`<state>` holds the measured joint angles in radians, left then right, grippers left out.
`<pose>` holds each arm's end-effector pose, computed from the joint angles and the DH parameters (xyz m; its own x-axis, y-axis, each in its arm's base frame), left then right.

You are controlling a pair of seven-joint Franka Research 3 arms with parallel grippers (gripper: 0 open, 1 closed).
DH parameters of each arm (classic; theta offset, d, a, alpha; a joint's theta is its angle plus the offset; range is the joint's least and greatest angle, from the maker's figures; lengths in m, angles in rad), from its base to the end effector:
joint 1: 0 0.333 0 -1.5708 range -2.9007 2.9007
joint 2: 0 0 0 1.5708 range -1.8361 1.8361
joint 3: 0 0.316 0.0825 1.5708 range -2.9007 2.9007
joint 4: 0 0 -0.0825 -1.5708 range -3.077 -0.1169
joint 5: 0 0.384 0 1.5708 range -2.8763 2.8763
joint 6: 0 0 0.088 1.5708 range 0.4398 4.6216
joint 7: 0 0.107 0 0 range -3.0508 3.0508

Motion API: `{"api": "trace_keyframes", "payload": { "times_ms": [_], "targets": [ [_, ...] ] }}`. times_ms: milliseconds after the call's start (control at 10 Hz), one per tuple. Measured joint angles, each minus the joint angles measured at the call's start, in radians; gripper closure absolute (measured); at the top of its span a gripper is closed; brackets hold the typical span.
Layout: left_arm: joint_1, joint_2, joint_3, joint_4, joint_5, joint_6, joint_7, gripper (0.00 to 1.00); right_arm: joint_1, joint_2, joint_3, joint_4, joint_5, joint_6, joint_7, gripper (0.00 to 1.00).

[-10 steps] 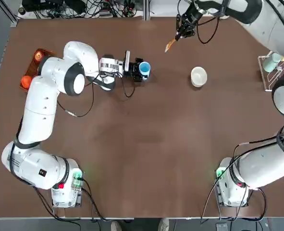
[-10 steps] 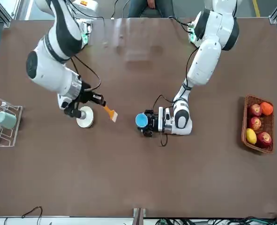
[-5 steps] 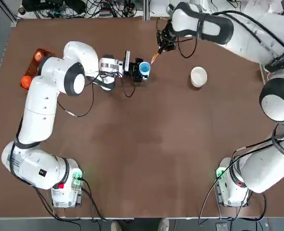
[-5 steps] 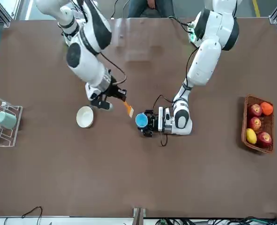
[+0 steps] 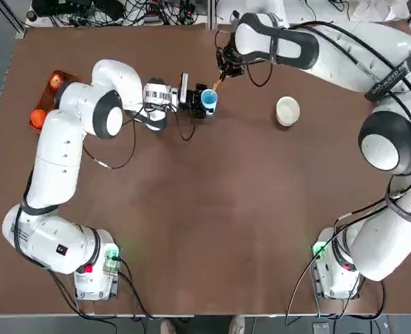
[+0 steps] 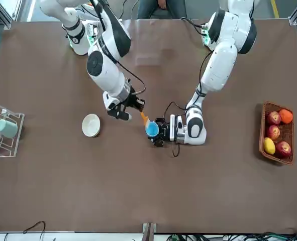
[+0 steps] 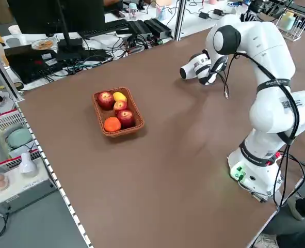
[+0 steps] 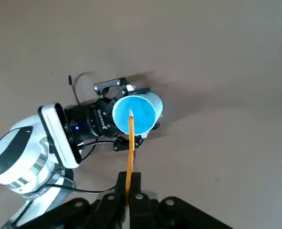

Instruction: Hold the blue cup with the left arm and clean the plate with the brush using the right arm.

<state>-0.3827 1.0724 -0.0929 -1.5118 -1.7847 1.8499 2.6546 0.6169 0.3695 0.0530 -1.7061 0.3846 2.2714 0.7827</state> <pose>0.5639 -0.3668 0.0498 -0.0413 -0.0443 0.9982 -0.9940 0.1035 -0.0365 0.5256 0.4237 0.3986 0.9420 -0.3059 -0.1384 -0.3354 -0.8744 -0.3506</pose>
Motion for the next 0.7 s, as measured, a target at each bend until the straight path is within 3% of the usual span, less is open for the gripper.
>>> {"api": "trace_keyframes", "payload": {
  "times_ms": [700],
  "targets": [
    [-0.005,-0.002,0.004,0.000,0.000,0.001,0.001,0.30,0.023,0.094,-0.002,0.041,-0.052,0.069,0.032,0.95]
  ]
}}
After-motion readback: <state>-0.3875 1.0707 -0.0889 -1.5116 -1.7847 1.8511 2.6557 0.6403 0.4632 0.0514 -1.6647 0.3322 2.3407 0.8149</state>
